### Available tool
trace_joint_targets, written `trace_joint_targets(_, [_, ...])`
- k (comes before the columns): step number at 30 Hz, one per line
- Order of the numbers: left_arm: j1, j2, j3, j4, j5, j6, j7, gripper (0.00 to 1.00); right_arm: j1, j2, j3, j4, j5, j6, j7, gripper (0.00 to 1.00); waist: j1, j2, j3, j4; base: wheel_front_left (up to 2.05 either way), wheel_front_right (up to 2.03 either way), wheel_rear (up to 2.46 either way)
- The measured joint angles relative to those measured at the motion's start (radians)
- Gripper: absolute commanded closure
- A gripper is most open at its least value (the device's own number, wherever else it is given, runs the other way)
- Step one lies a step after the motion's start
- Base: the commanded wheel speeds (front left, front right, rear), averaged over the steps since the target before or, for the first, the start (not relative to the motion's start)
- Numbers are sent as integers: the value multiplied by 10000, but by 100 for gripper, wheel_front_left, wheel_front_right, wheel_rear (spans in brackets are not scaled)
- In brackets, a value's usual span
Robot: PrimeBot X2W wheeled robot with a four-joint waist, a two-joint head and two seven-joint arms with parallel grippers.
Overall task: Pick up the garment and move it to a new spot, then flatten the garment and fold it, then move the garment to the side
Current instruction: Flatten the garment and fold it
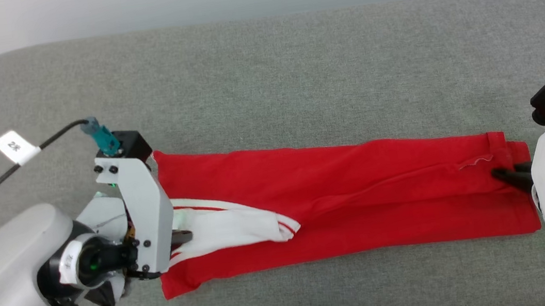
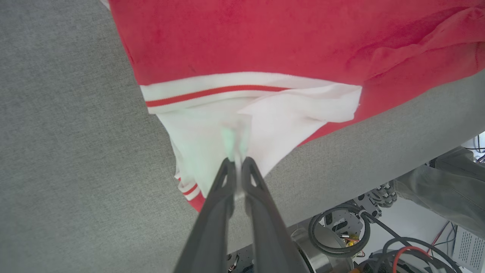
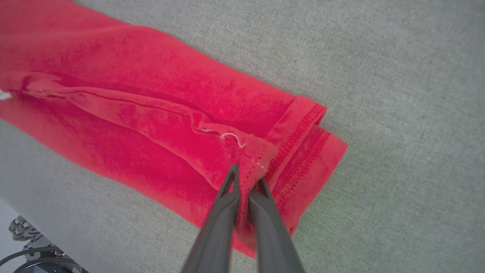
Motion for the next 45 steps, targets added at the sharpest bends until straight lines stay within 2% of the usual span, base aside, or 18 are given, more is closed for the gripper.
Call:
trace_joint_targets(9, [105, 261, 192, -353, -50, 257, -295, 0, 627, 487, -972, -410, -278, 0, 727, 0, 1, 0, -302, 66, 0, 0, 0])
trace_joint_targets(14, [540, 305, 439, -568, 31, 176, -1338, 0, 1191, 633, -1304, -1011, -525, 0, 533, 0, 0, 0, -610, 128, 0, 0, 0])
trace_joint_targets(18, [1026, 318, 683, -654, 355, -67, -2677, 0, 1612, 673, -1499, -1722, -945, -2, -677, 0, 0, 0, -884, 182, 0, 0, 0])
trace_joint_targets(23, [1836, 240, 974, -614, 731, -441, -4610, 0, 2225, 594, -1526, -2123, -1699, -2, -3126, 0, 0, 0, -1260, 249, 0, 0, 0])
trace_joint_targets(27, [2452, 251, 1183, -491, 1149, -773, -6195, 0, 2781, 577, -1459, -2073, -2253, -2, -5030, 0, 0, 0, -1574, 301, 0, 0, 0])
trace_joint_targets(29, [2713, 253, 1294, -472, 1473, -1179, -7116, 0, 2993, 550, -1429, -1962, -2552, -2, -5916, 0, 0, 0, -1720, 329, 0, 0, 0])
trace_joint_targets(33, [3510, 102, 1465, -192, 1687, -1425, -8705, 0, 3395, 698, -1569, -1540, -2905, -2, -7183, 0, 0, 0, -1975, 401, 0, 0, 0])
trace_joint_targets(37, [4201, -31, 1871, 203, 1822, -1590, -10113, 0, 3818, 876, -1845, -1076, -3039, -2, -7637, 0, 0, 0, -2158, 504, 0, 0, 0])
trace_joint_targets(40, [4703, -105, 2474, 497, 2337, -1676, -10418, 0, 4079, 997, -2096, -780, -3028, -2, -7586, 0, 0, 0, -2245, 603, 0, 0, 0])
trace_joint_targets(42, [5185, -418, 3361, 656, 2880, -1710, -10431, 0, 4273, 1049, -2357, -621, -2932, 0, -7405, 0, 1, 0, -2285, 680, 0, 0, 0])
trace_joint_targets(45, [6142, -1101, 4893, 755, 3816, -1996, -10447, 0, 4428, 1055, -2754, -449, -2824, 0, -6905, 0, 0, 0, -2316, 792, 0, 0, 0])
